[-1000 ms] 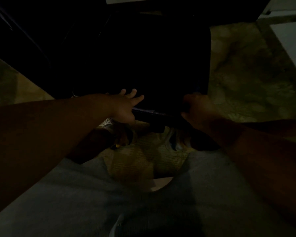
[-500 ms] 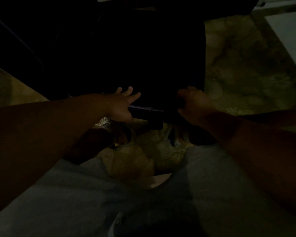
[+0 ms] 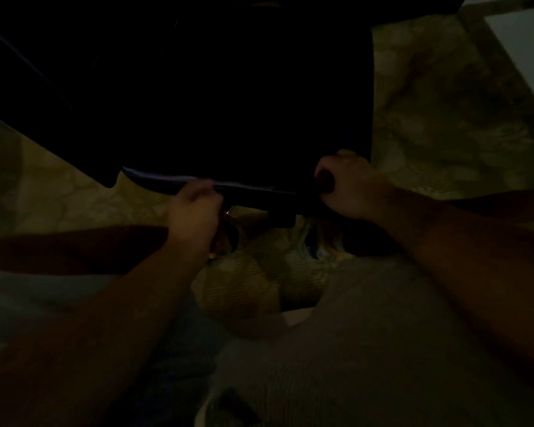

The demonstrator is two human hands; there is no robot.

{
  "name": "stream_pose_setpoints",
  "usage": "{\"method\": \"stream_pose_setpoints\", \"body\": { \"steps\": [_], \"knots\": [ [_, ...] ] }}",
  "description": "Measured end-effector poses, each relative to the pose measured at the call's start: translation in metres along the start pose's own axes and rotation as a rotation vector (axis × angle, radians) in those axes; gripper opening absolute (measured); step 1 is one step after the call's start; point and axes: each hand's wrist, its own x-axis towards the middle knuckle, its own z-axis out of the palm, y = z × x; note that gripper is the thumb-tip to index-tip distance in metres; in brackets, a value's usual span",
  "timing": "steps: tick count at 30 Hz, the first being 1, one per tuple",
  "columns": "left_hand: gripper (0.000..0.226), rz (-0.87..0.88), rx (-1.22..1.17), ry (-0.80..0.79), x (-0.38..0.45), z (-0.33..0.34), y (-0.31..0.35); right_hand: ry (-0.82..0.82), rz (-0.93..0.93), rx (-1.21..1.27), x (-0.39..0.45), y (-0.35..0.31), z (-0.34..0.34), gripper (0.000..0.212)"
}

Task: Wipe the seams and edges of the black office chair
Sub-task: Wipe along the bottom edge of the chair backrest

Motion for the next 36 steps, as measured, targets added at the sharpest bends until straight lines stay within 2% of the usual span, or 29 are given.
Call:
{"method": "stream_pose_setpoints", "body": {
  "steps": [2, 4, 6, 10, 15, 20, 23, 27, 31, 34, 36],
  "knots": [
    [0.024, -0.341, -0.339, -0.142, -0.008, -0.003, -0.007, 0.011, -0.012, 0.000, 0.000, 0.000, 0.001, 0.029],
    [0.038, -0.483, -0.572, -0.256, -0.009, -0.008, -0.010, 0.062, 0.016, -0.003, 0.000, 0.000, 0.003, 0.024],
    [0.052, -0.488, -0.702, -0.282, -0.004, -0.013, -0.012, 0.081, 0.042, -0.010, 0.001, -0.002, 0.004, 0.021],
    [0.069, -0.497, -0.792, -0.287, 0.003, -0.019, -0.018, 0.071, 0.047, -0.056, 0.003, -0.006, 0.006, 0.022],
    [0.073, -0.477, -0.851, -0.330, -0.001, -0.014, -0.022, 0.106, 0.120, -0.050, 0.004, -0.009, 0.006, 0.017],
    [0.077, -0.464, -0.891, -0.322, 0.000, -0.011, -0.023, 0.073, 0.076, -0.146, 0.001, -0.014, 0.005, 0.017],
    [0.079, -0.456, -0.888, -0.329, -0.001, -0.010, -0.021, 0.124, 0.129, -0.127, 0.002, -0.013, 0.003, 0.016],
    [0.078, -0.448, -0.866, -0.347, -0.001, -0.011, -0.022, 0.033, 0.066, -0.120, 0.002, -0.014, 0.003, 0.010],
    [0.078, -0.447, -0.858, -0.362, 0.001, -0.010, -0.022, 0.108, 0.098, -0.097, 0.004, -0.014, 0.003, 0.009],
    [0.079, -0.446, -0.858, -0.365, 0.003, -0.010, -0.023, -0.028, 0.050, -0.096, 0.004, -0.015, 0.002, 0.009],
    [0.079, -0.442, -0.852, -0.373, 0.005, -0.012, -0.025, -0.015, 0.050, -0.106, 0.005, -0.016, 0.002, 0.008]
  ]
}}
